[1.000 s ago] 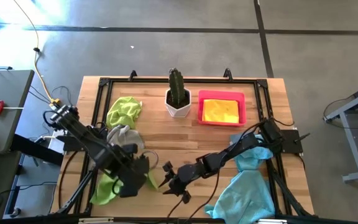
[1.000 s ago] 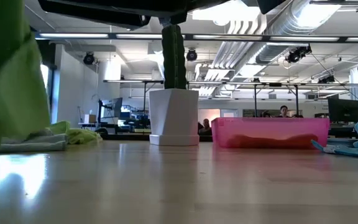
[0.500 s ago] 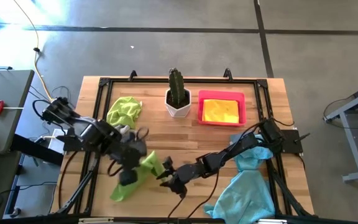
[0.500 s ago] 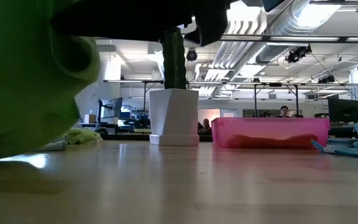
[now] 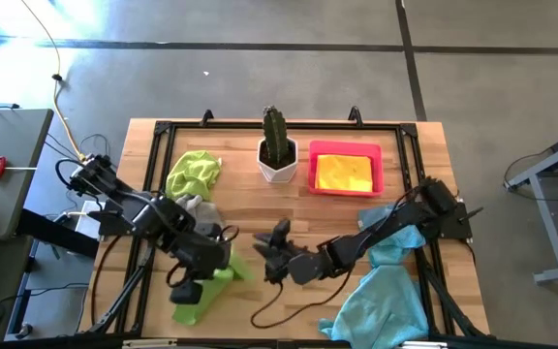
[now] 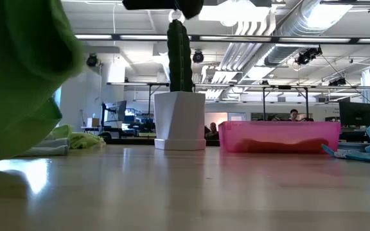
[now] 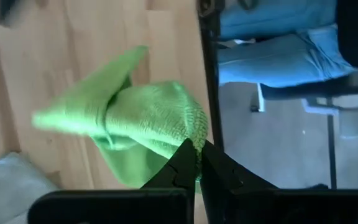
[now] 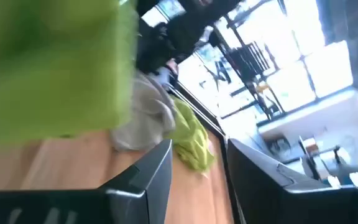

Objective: Fold microfiber towels
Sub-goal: Fold the bottom green microfiber towel

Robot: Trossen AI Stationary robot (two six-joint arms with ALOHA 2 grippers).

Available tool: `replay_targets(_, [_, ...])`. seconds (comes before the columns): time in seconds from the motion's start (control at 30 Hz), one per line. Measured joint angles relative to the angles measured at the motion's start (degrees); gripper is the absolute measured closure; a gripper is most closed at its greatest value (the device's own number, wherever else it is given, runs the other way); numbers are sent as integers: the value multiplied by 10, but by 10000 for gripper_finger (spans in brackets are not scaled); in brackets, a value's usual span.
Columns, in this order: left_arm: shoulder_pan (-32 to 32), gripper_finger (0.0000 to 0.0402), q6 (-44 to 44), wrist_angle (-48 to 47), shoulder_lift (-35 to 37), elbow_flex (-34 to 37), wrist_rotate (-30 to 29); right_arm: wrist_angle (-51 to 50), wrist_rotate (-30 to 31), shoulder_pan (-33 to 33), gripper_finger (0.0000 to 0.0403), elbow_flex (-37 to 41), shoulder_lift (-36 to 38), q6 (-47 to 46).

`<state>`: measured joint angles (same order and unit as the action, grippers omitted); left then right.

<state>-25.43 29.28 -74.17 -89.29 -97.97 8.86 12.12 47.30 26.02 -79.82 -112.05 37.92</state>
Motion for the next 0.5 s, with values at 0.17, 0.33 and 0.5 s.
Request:
replay_targets(0.17, [4, 401, 27, 2, 3, 0, -55, -28, -195, -14, 253, 0, 36, -93])
replay_targets(0.33, [9, 401, 50, 13, 3, 0, -80, 65, -353, -19, 254, 0, 42, -199])
replay_targets(0.5, [10, 401, 51, 44, 3, 0, -84, 119, -352, -29, 254, 0, 42, -263])
